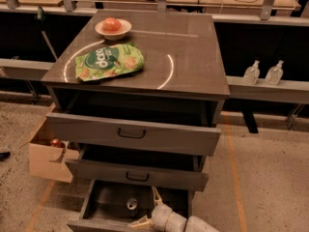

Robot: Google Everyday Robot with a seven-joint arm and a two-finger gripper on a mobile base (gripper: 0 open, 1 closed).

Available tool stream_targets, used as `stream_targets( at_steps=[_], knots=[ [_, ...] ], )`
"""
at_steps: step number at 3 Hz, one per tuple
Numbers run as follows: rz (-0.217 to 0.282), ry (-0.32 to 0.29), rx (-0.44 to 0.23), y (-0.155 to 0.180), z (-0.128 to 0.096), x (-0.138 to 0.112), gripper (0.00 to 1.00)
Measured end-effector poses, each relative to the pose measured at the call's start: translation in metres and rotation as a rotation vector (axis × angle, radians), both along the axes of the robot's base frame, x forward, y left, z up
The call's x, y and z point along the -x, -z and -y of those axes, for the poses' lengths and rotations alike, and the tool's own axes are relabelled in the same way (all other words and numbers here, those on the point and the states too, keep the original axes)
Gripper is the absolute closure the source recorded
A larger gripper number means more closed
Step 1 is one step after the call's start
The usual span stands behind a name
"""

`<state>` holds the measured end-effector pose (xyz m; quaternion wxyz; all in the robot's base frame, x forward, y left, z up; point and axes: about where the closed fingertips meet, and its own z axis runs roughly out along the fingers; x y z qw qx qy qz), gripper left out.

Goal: Place redbull can into bottom drawer

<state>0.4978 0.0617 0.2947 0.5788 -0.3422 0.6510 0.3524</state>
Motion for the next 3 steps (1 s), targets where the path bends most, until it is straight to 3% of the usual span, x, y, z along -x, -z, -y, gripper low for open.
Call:
stream_targets(
  at_steps=[1, 2, 3],
  knots=[
    [-0.067, 0.055, -0.022, -0.021, 0.034, 0.03, 0.0],
    [-0.119, 0.037, -0.035, -0.039, 0.056, 0.051, 0.16],
    [-0.106, -0.035, -0.042, -0.069, 0.066, 0.059, 0.4]
  ],
)
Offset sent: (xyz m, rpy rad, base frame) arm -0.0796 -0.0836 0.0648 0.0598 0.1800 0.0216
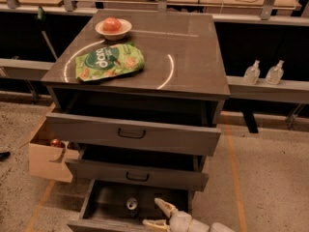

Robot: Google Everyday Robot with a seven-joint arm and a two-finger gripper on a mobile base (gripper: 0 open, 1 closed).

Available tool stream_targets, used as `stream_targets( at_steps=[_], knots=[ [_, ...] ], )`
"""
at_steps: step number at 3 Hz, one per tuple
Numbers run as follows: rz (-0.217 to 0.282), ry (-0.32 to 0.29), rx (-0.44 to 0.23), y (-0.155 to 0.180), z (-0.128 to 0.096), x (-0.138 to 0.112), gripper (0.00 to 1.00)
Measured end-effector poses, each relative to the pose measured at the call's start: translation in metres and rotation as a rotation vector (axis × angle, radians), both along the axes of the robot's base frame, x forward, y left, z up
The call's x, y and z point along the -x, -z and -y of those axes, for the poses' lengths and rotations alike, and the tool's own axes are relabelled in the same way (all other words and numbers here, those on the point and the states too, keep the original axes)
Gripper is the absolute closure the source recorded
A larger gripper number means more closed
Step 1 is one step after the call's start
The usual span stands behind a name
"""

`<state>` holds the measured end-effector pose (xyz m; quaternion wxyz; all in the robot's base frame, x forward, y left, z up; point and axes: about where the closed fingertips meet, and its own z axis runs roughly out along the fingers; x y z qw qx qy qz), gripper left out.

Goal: Place redbull can into bottom drawer

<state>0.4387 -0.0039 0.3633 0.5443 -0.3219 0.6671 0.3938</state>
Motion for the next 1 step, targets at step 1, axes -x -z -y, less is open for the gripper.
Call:
stream_targets(
  at_steps=[1],
  knots=[
    [0.058, -0.002, 0.01, -0.0327, 0.0146, -0.0032, 0.7]
  ],
)
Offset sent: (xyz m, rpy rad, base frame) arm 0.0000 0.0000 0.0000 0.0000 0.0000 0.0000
